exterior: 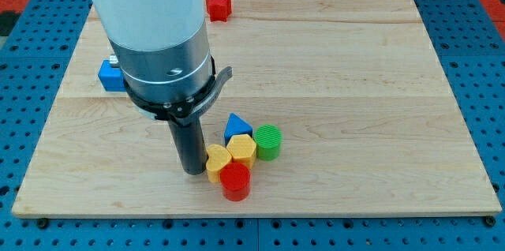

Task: Move the blue cube to the top of the yellow heart

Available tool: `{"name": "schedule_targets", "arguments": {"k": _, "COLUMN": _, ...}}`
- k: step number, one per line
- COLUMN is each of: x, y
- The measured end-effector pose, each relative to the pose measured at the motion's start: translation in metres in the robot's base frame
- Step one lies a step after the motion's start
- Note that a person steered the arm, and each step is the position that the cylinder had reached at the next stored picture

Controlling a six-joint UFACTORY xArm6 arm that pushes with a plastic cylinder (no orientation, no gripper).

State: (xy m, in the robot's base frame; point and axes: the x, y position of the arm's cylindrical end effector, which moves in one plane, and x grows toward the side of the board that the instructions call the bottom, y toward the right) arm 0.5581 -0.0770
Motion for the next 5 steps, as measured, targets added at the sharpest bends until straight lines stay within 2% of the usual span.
{"name": "schedule_targets", "arguments": {"k": 2, "x": -0.086, "y": -0.071}}
{"name": "schedule_targets", "arguments": {"k": 3, "x": -0.142, "y": -0.059}}
{"name": "schedule_targets", "arguments": {"k": 4, "x": -0.192, "y": -0.085}}
{"name": "schedule_targets", "arguments": {"k": 5, "x": -0.204, "y": -0.118}}
